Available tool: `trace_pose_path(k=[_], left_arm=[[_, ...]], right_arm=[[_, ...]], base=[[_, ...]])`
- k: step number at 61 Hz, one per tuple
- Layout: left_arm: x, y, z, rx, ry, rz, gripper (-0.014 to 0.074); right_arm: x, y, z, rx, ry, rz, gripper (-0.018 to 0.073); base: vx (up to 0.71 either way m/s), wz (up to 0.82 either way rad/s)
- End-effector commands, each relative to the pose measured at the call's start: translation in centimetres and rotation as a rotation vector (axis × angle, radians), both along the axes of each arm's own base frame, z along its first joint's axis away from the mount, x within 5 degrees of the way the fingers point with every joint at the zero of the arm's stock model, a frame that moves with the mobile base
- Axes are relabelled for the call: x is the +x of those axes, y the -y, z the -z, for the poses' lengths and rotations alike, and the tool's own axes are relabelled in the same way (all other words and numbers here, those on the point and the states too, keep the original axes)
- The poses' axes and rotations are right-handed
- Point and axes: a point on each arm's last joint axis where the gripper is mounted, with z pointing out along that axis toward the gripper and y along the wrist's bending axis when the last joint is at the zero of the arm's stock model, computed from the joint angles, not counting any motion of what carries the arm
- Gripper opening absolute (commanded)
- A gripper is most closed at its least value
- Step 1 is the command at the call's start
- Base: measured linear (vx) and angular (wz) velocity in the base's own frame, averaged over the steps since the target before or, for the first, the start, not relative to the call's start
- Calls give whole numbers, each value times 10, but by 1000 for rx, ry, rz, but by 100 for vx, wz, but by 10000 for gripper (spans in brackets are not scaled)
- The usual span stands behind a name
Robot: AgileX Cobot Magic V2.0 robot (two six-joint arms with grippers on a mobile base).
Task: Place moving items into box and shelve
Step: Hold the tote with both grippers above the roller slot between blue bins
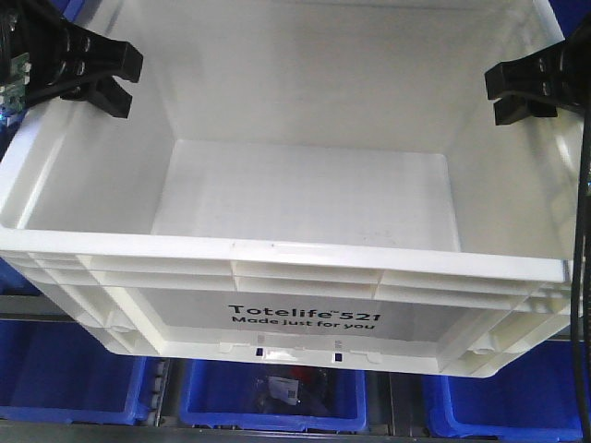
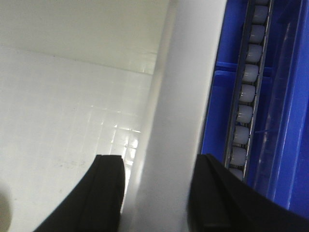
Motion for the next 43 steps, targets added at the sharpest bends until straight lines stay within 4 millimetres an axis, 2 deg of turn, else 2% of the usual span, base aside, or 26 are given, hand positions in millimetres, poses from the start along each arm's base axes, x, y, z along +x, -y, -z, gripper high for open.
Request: trace_pose_path(k=[1, 43], left_arm=[[-13, 2, -36, -123, 176, 26, -4], [-7, 4, -33, -126, 182, 24, -4]], right_arm=[[-3, 2, -27, 36, 162, 17, -6], [1, 1, -26, 39, 179, 17, -6]], base=[[0, 0], [0, 0]])
